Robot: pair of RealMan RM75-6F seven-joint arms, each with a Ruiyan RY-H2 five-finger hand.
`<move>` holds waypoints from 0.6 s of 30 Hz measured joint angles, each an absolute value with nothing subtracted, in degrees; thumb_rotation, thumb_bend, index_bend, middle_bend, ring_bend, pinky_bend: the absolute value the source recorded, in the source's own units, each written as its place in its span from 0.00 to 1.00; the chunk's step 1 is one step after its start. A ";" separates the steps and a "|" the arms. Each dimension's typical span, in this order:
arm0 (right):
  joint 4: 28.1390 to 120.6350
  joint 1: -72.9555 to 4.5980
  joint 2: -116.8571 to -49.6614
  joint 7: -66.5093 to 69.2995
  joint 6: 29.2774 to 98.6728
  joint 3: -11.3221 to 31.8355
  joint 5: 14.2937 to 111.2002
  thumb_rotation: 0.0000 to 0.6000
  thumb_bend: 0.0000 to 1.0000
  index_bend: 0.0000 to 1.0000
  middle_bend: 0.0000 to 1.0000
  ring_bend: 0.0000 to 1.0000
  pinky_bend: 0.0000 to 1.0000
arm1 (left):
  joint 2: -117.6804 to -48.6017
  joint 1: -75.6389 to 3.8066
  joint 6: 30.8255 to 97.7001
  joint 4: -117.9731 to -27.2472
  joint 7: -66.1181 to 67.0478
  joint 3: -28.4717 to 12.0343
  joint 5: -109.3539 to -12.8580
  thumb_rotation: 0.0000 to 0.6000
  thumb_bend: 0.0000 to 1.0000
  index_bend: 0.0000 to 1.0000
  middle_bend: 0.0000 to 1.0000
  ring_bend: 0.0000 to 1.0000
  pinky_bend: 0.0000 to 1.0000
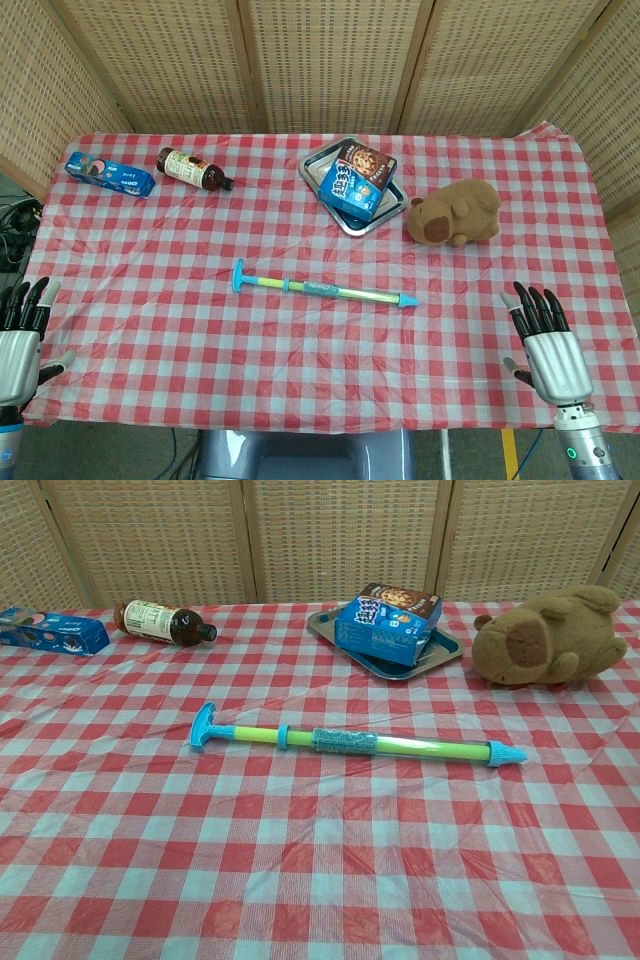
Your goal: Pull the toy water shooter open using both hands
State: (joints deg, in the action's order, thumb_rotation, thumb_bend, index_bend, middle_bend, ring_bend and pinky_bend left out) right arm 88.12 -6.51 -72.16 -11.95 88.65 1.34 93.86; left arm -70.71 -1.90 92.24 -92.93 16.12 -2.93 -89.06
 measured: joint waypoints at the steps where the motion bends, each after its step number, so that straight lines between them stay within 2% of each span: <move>1: 88.31 -6.49 -72.08 -12.01 88.51 1.35 93.69 1.00 0.01 0.00 0.00 0.00 0.00 | -70.64 -1.83 92.45 -92.99 16.08 -2.91 -89.21 1.00 0.00 0.00 0.00 0.00 0.00; 18: 88.63 -6.28 -72.56 -11.85 88.95 2.00 93.76 1.00 0.00 0.00 0.00 0.00 0.00 | -69.85 -1.91 91.64 -93.56 15.90 -2.52 -89.26 1.00 0.00 0.00 0.00 0.00 0.00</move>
